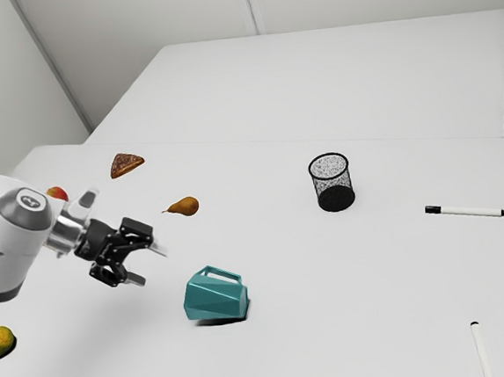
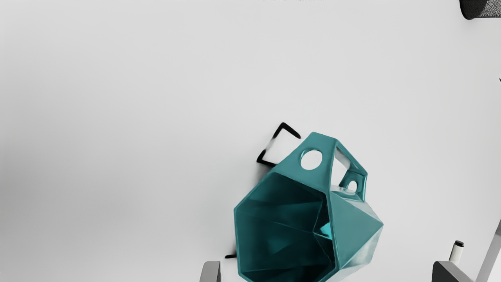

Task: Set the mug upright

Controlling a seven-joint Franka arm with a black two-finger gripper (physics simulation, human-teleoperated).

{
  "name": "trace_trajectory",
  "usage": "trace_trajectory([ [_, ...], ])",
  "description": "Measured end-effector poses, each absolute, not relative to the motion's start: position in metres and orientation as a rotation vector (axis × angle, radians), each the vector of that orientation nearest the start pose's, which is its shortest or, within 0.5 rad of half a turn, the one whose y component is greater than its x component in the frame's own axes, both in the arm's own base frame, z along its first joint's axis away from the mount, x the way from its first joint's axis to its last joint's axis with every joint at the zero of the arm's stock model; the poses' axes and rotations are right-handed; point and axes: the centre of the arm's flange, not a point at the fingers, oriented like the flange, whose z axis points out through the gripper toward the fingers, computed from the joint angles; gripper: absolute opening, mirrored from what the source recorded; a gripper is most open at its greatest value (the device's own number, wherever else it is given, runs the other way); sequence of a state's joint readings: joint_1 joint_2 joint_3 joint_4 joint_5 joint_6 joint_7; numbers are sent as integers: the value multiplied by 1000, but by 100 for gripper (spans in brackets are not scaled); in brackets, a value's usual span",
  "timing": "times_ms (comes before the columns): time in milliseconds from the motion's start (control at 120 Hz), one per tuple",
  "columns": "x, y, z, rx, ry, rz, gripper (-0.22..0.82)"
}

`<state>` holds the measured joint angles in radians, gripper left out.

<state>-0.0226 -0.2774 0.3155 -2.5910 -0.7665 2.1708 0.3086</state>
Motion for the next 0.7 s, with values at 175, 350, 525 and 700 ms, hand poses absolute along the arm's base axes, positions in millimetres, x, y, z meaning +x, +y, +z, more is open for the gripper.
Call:
trace_trajectory([
  [175,403,95,304,2311,542,114,59],
  [350,399,86,286,2210,481,196,59],
  [525,395,70,282,2150,393,257,59],
  [700,394,56,276,2126,315,288,59],
])
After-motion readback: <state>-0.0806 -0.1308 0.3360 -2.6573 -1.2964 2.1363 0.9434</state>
